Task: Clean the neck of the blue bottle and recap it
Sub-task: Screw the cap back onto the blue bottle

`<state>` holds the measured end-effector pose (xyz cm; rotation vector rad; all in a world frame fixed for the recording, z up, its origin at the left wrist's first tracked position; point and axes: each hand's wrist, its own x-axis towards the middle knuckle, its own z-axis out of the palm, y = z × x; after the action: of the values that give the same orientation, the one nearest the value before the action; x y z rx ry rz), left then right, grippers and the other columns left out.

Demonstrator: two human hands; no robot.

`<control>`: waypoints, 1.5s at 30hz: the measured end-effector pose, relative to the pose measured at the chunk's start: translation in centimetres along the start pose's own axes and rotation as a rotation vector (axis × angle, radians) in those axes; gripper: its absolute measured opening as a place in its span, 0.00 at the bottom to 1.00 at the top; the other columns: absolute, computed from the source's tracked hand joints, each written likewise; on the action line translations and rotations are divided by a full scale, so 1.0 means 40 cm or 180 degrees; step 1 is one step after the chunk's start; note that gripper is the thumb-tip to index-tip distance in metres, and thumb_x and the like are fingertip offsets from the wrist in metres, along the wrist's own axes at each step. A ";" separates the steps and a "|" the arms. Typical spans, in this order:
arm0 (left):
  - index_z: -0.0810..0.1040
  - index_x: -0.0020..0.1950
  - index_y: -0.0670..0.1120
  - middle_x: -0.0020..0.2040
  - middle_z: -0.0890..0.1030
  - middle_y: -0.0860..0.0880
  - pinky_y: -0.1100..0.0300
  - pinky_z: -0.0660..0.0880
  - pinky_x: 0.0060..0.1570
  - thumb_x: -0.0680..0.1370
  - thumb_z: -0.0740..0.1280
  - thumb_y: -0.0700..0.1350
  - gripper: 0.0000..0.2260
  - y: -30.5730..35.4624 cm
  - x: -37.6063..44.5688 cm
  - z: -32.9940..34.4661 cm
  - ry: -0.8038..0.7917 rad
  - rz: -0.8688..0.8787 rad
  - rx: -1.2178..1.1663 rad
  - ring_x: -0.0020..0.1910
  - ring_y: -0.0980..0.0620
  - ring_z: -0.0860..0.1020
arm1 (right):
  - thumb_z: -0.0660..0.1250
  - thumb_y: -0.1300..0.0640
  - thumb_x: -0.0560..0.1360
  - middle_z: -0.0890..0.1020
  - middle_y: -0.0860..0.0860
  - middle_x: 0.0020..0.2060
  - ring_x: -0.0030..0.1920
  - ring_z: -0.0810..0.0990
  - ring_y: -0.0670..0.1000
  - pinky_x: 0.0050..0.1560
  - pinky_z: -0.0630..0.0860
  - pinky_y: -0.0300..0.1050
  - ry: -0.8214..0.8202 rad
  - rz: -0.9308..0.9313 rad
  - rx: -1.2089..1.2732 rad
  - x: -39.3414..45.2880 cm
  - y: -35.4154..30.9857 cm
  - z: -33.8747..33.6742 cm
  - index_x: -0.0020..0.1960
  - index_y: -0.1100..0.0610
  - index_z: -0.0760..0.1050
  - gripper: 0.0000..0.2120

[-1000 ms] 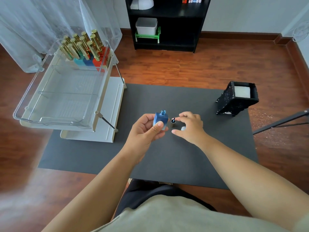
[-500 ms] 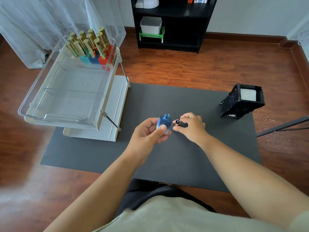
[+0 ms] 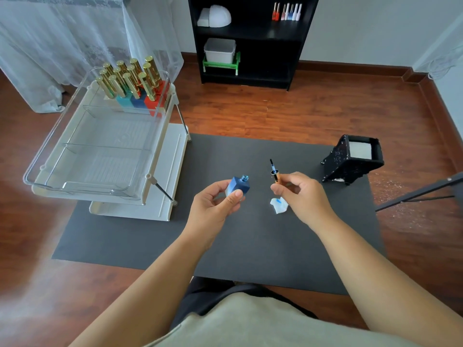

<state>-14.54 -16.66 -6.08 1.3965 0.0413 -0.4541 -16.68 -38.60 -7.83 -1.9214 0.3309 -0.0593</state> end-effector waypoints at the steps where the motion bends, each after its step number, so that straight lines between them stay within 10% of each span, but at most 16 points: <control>1: 0.83 0.56 0.50 0.49 0.87 0.53 0.64 0.80 0.47 0.71 0.74 0.52 0.15 0.001 0.003 -0.001 0.0015 0.0006 0.0005 0.51 0.53 0.85 | 0.73 0.56 0.73 0.82 0.47 0.42 0.41 0.82 0.44 0.43 0.74 0.29 0.0020 -0.0072 0.0042 -0.008 -0.012 -0.010 0.44 0.41 0.82 0.09; 20: 0.82 0.59 0.48 0.49 0.87 0.49 0.61 0.81 0.46 0.78 0.71 0.41 0.10 0.036 0.032 -0.009 -0.0264 0.0094 0.0017 0.48 0.49 0.86 | 0.78 0.62 0.67 0.79 0.47 0.42 0.41 0.77 0.42 0.45 0.69 0.26 0.0188 -0.1362 -0.1302 -0.012 -0.192 -0.130 0.47 0.53 0.83 0.10; 45: 0.82 0.57 0.51 0.50 0.87 0.51 0.62 0.81 0.46 0.71 0.74 0.50 0.15 0.049 0.026 -0.009 -0.0368 0.0225 0.0142 0.48 0.50 0.86 | 0.77 0.62 0.69 0.78 0.49 0.43 0.37 0.77 0.55 0.33 0.70 0.37 -0.0049 -0.1733 -0.1933 -0.016 -0.228 -0.111 0.47 0.56 0.84 0.08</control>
<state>-12.85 -16.40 -4.62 1.4085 -0.1124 -0.4783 -16.33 -39.43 2.30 -2.5662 -0.2257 -0.3345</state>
